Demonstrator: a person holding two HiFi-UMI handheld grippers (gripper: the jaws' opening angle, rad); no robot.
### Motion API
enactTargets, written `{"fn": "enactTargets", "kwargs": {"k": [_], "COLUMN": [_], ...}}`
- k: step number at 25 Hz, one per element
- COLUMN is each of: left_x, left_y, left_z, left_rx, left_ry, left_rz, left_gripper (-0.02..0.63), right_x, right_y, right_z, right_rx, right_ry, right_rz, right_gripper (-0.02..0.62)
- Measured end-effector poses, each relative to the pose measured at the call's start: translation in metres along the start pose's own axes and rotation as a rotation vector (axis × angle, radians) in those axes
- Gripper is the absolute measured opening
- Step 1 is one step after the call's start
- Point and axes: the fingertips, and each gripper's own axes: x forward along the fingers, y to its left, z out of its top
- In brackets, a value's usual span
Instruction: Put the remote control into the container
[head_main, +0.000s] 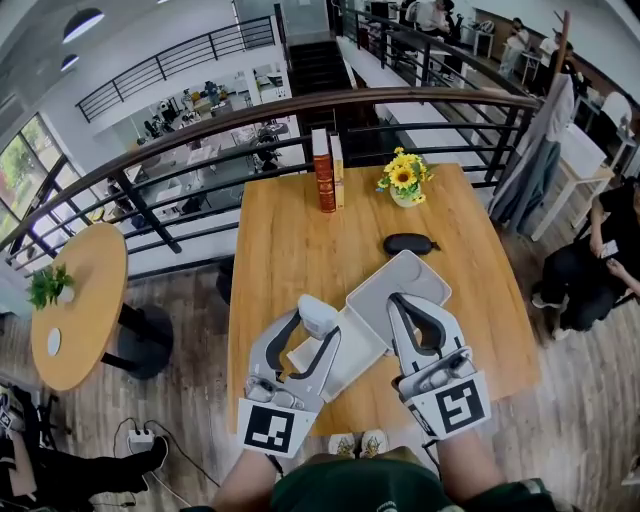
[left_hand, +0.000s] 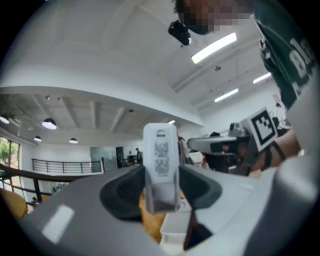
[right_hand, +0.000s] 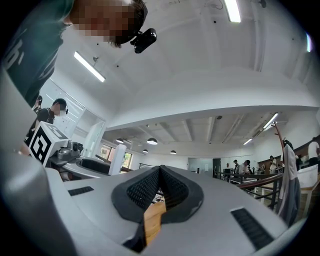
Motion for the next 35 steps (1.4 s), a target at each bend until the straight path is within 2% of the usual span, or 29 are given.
{"fn": "enactTargets", "kwargs": {"k": [4,8,12,16,24,35], "left_x": [0.006,0.013,0.016,0.019,0.023,0.028], "left_y": [-0.007,-0.011,-0.018,-0.022,-0.026,-0.033], "left_z": [-0.007,-0.017,-0.044,-0.07,-0.109,-0.174], "left_rx": [-0.04,-0.01,0.001,-0.036,-0.078,-0.082], "left_ry": [0.033,0.067,0.151,0.232,0.351,0.511], "left_rz": [-0.03,-0.052,-0.084,-0.09,-0.124,-0.145], "left_gripper": [0.215,0.215,0.213,0.213,0.213,0.213], "right_x": [0.001,0.002,0.002,0.001,0.003,0.002], "right_y": [-0.001,0.0,0.002,0.005,0.01,0.013], "right_z": [-0.001,-0.002,-0.002,-0.002,-0.003,-0.009], "right_rx": [0.0,-0.003,-0.009,-0.008,-0.027,-0.026], "right_ry": [0.007,0.013,0.009,0.004,-0.001,-0.004], "right_rz": [0.005,0.008,0.017,0.022,0.036,0.039], "right_gripper": [0.017,0.017,0.017,0.017,0.017,0.017]}}
